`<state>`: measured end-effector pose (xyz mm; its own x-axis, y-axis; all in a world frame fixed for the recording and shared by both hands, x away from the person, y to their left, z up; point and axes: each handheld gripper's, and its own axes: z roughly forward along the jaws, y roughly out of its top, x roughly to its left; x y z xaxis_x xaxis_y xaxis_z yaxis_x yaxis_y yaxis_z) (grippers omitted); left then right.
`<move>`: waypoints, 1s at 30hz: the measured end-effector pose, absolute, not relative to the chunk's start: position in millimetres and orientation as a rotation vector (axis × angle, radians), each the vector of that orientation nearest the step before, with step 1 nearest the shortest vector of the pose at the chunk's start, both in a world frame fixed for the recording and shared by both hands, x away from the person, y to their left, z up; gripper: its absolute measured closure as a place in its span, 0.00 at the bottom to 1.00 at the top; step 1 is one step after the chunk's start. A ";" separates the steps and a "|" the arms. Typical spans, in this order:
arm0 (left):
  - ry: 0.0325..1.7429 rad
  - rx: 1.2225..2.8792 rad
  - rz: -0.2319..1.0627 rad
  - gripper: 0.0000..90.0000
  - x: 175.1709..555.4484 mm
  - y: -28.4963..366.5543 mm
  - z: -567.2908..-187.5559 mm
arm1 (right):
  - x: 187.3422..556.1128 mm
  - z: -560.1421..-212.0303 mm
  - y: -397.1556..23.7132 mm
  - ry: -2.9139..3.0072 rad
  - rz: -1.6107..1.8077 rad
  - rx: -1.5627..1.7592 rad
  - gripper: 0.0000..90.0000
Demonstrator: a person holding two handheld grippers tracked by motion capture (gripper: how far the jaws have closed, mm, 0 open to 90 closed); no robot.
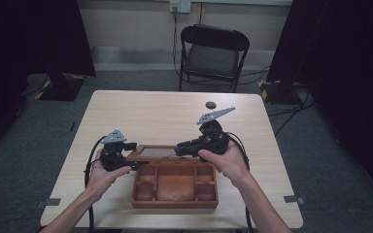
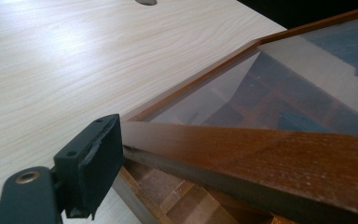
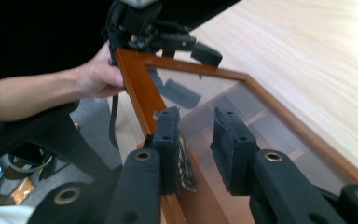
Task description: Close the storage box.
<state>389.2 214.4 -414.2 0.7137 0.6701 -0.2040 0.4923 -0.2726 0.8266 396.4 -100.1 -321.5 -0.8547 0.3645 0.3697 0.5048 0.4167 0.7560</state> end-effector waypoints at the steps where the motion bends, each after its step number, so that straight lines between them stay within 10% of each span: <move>1: 0.898 1.930 0.223 0.17 389.2 214.3 -414.4 | 396.4 -322.5 -99.8 -2.515 -1.417 -0.772 0.80; 30: 0.961 1.998 0.258 0.18 394.4 241.5 -425.5 | 386.5 -334.9 -93.9 -2.509 -1.361 -0.713 0.92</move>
<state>394.4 241.5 -425.5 0.6792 0.7132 -0.1730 0.5308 -0.3146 0.7869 386.5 -93.9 -334.9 -0.8638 0.3178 0.3911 0.5011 0.4601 0.7329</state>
